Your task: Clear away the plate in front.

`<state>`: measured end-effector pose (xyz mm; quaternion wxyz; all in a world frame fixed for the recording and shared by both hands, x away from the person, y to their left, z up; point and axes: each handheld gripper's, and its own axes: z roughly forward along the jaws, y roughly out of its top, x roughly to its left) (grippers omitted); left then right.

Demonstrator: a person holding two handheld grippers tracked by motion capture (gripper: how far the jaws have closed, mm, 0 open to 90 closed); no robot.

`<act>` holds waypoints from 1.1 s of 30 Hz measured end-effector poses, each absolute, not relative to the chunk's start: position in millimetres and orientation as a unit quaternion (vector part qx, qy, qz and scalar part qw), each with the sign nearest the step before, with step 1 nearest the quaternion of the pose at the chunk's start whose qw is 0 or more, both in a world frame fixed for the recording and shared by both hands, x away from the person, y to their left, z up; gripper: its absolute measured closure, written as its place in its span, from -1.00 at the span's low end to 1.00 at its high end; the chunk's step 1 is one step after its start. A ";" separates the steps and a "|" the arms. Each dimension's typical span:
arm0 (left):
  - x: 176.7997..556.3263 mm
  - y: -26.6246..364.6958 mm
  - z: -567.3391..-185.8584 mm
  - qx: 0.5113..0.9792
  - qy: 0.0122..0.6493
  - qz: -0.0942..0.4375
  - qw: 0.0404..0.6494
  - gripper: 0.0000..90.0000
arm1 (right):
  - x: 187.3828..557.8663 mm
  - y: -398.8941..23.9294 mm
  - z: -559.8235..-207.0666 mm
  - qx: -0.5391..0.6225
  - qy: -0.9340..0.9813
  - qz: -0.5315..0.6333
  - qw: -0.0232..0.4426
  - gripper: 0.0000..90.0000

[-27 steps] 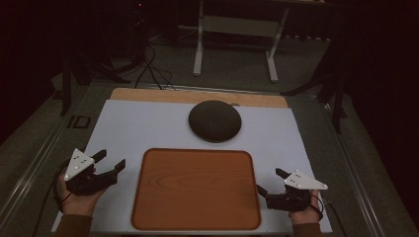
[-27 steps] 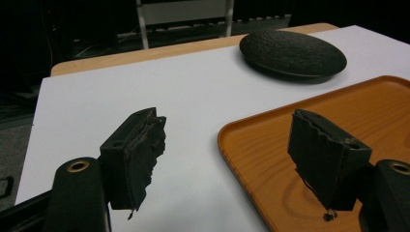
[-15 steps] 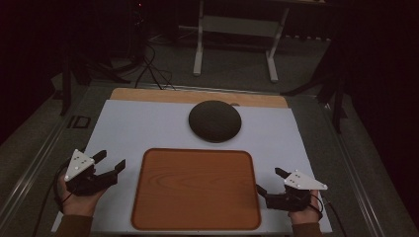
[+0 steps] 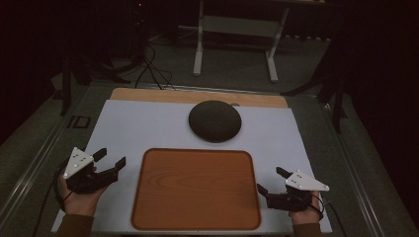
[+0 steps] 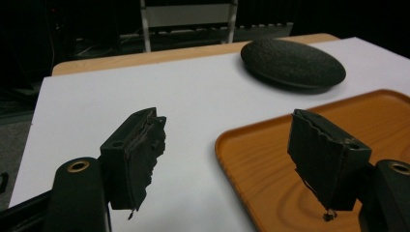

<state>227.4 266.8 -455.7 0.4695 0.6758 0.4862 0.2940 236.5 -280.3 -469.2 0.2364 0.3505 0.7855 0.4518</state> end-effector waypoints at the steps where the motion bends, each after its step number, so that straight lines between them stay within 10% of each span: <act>1: 228.7 265.9 -452.3 0.672 0.486 0.294 0.475 -0.37 | 236.2 -280.3 -468.9 0.351 0.785 0.453 0.236 -0.73; 33: 312.2 192.2 -430.6 0.681 0.464 0.263 0.502 -0.38 | 233.6 -281.7 -464.9 0.342 0.778 0.469 0.242 -0.73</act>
